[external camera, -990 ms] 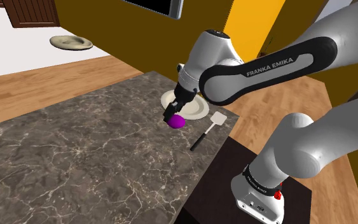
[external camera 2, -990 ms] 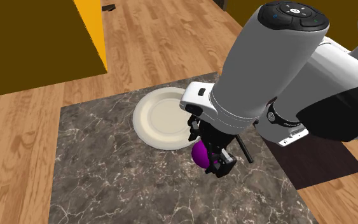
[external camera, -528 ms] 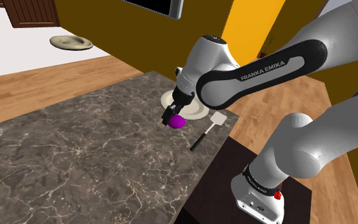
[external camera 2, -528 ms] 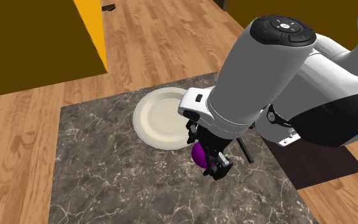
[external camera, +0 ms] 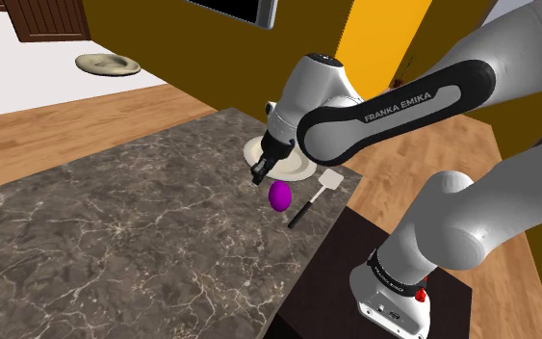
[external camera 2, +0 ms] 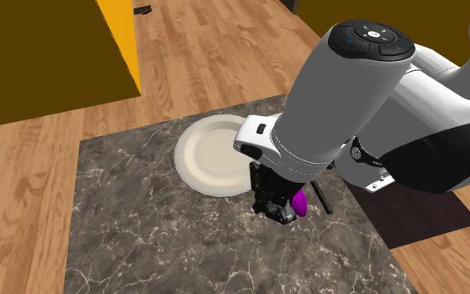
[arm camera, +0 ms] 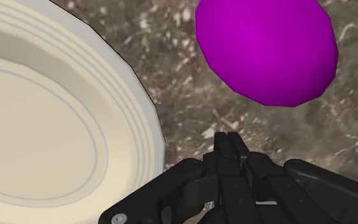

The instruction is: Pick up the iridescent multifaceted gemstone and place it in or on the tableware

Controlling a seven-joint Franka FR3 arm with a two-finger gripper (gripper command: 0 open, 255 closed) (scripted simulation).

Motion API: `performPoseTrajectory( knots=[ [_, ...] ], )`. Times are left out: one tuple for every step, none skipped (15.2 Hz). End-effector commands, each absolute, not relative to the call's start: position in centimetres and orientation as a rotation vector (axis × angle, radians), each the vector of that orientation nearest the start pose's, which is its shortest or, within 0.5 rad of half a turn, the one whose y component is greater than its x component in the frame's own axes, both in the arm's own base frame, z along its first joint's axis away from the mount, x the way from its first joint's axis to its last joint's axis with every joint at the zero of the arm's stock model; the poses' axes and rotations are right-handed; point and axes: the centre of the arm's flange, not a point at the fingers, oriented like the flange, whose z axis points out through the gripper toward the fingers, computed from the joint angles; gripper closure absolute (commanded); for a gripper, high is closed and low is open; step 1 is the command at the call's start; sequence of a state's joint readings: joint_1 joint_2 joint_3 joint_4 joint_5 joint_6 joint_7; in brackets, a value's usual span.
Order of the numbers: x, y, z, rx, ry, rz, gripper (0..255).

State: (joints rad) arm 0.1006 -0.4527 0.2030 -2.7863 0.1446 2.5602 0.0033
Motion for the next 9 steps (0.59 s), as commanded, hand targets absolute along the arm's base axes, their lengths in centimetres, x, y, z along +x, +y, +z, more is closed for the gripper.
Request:
performPoseTrajectory(
  knots=[
    [36.5, 10.7, 36.0, -3.074, -0.274, -0.34, 255],
    [36.5, 10.7, 36.0, -3.074, -0.274, -0.34, 255],
    [36.5, 10.7, 36.0, -3.074, -0.274, -0.34, 255],
    [36.5, 10.7, 36.0, -3.074, -0.274, -0.34, 255],
    [36.5, 10.7, 36.0, -3.074, -0.274, -0.34, 0],
    [35.4, 10.9, 36.7, -3.092, -0.241, -0.342, 0],
    [34.3, 11.2, 37.5, -3.11, -0.208, -0.344, 0],
    [33.2, 11.5, 38.2, -3.127, -0.174, -0.346, 0],
    [32.1, 11.8, 39.0, -3.143, -0.14, -0.348, 0]
  ],
)
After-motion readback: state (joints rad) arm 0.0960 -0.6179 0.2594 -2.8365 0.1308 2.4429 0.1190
